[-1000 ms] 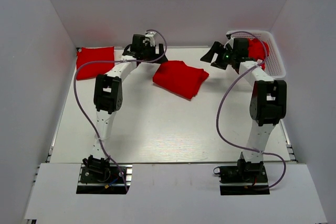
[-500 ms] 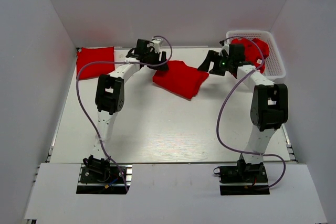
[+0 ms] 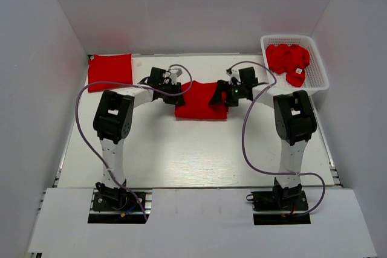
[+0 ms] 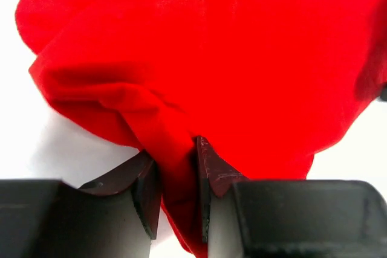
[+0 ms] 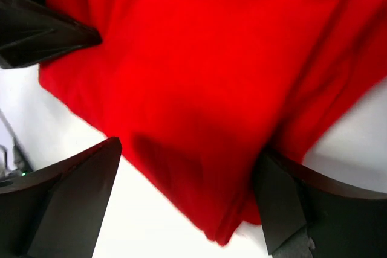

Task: Fold and stack the t-shirts
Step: Smooth out wrinkles on the folded tshirt, then put the neatly folded tshirt into the corner of the board with the left arm

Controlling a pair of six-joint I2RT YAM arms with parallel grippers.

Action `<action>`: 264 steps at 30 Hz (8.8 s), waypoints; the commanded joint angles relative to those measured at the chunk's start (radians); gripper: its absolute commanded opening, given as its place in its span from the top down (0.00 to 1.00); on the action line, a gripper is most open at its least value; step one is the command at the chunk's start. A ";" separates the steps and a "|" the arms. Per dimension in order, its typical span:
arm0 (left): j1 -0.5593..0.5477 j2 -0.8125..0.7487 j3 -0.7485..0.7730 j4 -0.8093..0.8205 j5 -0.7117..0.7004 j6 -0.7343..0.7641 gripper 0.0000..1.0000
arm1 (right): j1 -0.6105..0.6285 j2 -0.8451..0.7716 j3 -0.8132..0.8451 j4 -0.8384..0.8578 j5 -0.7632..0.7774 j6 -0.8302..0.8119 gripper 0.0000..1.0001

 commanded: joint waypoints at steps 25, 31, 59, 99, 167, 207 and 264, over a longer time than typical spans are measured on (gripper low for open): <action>-0.033 -0.187 -0.007 -0.092 -0.191 -0.055 0.03 | 0.042 -0.311 -0.201 -0.048 0.306 -0.017 0.10; -0.033 -0.137 0.024 -0.109 -0.160 -0.046 0.25 | 0.037 -0.193 -0.057 -0.083 0.340 -0.038 0.10; -0.051 -0.360 -0.154 0.094 0.001 -0.030 1.00 | 0.034 -0.434 -0.231 -0.056 0.374 -0.006 1.00; -0.051 0.149 0.191 0.548 0.150 -0.060 1.00 | -0.096 -0.309 -0.372 0.184 0.501 0.106 1.00; -0.214 0.197 0.297 -0.277 -0.235 0.307 1.00 | -0.110 -0.677 -0.537 0.082 0.526 -0.023 0.10; 0.271 -0.060 0.674 -0.424 -0.240 0.592 1.00 | -0.109 -0.659 -0.481 0.110 0.607 0.055 0.10; 0.621 0.297 0.953 -0.231 -0.411 0.508 1.00 | -0.100 -0.375 -0.202 -0.053 0.592 0.048 0.10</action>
